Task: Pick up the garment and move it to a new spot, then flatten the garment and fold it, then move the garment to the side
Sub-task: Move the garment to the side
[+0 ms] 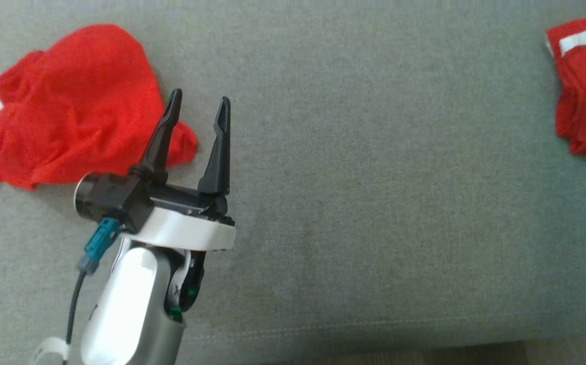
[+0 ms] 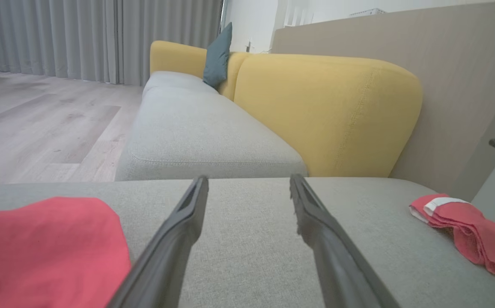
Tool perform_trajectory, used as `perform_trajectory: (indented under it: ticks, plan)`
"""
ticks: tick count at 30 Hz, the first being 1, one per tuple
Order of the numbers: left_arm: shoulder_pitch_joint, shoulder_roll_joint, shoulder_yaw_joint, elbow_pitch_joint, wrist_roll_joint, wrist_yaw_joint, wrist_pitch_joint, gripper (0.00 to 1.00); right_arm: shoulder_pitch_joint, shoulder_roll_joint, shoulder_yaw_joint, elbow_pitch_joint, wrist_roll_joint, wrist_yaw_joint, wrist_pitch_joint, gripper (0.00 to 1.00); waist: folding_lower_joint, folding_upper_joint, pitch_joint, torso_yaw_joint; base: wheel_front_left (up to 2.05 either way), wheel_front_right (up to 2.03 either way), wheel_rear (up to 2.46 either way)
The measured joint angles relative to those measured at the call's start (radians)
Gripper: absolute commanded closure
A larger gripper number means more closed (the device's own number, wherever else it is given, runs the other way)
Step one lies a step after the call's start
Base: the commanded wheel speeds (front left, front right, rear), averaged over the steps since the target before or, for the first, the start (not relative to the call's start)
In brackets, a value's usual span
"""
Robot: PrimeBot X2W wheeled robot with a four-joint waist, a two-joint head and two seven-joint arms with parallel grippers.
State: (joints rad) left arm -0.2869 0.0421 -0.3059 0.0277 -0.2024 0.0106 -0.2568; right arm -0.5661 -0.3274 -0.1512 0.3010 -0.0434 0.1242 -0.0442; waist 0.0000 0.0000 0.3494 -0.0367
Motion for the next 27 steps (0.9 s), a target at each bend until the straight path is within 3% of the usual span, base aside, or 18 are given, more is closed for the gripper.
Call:
perform_trajectory:
  ticks: [14, 27]
  plan:
    - [0.131, 0.000, 0.039, 0.010, -0.013, 0.026, 0.000, 0.00, 0.223, 0.252, 0.114, -0.021, 0.048, 0.000, -0.148, 0.00, -0.0001, 0.0000, -0.192, 0.040, 0.00, 0.00, 0.00]
    - [0.248, 0.001, 0.049, 0.047, -0.003, 0.026, 0.000, 0.00, 0.427, 0.278, 0.127, -0.030, 0.186, 0.000, -0.204, 0.00, -0.0001, 0.0001, -0.291, 0.045, 0.00, 0.00, 0.00]
